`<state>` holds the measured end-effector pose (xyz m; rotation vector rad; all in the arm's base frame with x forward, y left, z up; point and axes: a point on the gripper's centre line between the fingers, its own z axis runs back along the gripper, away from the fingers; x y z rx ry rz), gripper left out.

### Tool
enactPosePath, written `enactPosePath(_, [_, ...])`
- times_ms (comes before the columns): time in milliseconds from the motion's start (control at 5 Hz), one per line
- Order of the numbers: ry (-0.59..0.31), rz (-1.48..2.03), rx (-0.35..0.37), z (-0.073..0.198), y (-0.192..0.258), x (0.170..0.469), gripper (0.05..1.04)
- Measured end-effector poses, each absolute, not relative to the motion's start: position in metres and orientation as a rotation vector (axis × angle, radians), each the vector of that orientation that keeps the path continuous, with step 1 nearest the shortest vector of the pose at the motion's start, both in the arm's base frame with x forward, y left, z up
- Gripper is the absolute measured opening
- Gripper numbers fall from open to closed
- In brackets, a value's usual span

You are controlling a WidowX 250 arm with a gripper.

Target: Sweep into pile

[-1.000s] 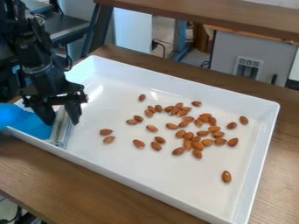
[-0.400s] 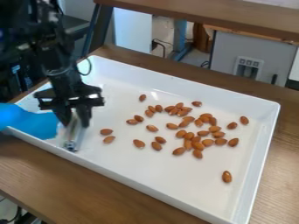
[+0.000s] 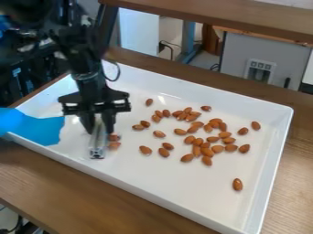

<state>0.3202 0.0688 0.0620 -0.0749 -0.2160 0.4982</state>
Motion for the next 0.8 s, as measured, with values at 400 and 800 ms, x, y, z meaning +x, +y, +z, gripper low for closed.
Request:
enactPosePath(400, [-0.23, 0.513, -0.066, 0.062, 0.031, 0.334, 0.38])
enactPosePath(800, [-0.242, 0.568, -0.064, 0.061, -0.006, 0.36, 0.38])
